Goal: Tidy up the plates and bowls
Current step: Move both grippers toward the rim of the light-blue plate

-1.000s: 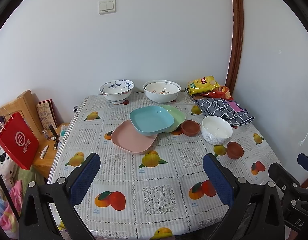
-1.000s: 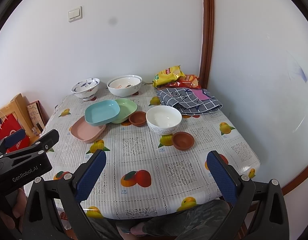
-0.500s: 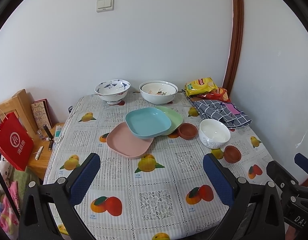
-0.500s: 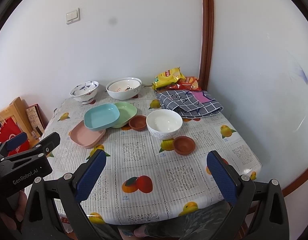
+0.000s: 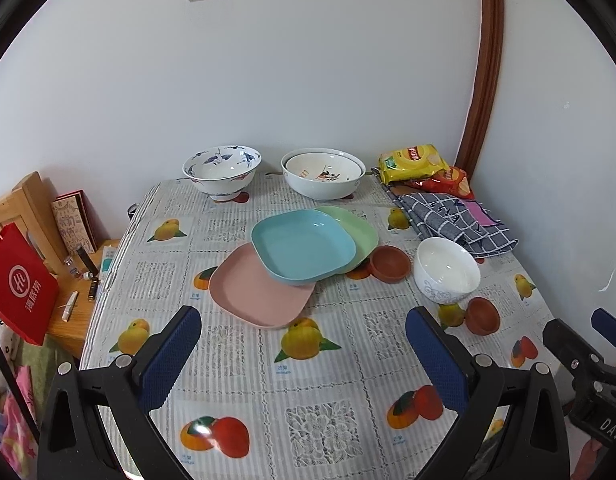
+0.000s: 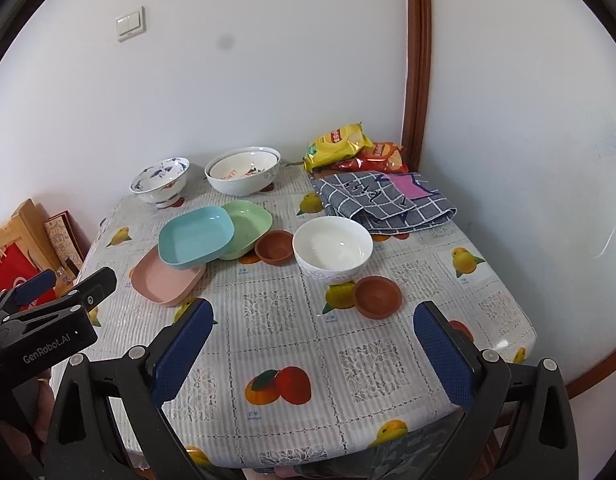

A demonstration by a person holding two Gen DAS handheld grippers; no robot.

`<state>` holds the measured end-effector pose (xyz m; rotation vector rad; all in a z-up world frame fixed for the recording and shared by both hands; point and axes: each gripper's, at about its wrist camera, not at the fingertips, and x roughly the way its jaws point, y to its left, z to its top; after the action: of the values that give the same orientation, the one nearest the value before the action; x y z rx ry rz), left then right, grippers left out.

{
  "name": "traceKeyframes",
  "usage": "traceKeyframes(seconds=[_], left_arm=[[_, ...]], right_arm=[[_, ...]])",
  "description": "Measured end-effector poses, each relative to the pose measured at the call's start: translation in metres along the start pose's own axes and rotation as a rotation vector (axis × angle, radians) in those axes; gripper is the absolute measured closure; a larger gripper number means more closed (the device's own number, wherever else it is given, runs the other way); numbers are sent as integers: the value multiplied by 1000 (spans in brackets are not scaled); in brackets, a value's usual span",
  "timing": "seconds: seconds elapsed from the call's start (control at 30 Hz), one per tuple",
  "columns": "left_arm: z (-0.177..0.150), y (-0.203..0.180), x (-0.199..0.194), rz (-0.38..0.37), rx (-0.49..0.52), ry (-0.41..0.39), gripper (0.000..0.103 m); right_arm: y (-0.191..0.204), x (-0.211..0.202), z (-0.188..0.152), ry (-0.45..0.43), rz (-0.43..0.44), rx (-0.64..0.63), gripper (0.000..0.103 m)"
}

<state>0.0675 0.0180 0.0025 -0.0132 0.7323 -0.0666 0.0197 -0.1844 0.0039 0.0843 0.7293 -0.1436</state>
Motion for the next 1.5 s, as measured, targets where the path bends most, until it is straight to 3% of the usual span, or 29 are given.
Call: traceKeyframes(seconds=[0.27, 0.8, 1.0, 1.17, 1.5], left_arm=[[17, 19, 42, 28, -28, 56, 0], [43, 40, 135, 30, -56, 137, 7], [51, 49, 165, 26, -69, 169, 16], [57, 52, 193, 31, -55, 197, 32], [66, 58, 237, 19, -49, 221, 36]], right_arm=[[8, 43, 21, 41, 53, 17, 4], [34, 139, 46, 159, 137, 25, 30], [48, 173, 54, 193, 140, 6, 40], [59, 201, 59, 214, 161, 17, 45], [91, 248, 64, 252, 197, -11, 52]])
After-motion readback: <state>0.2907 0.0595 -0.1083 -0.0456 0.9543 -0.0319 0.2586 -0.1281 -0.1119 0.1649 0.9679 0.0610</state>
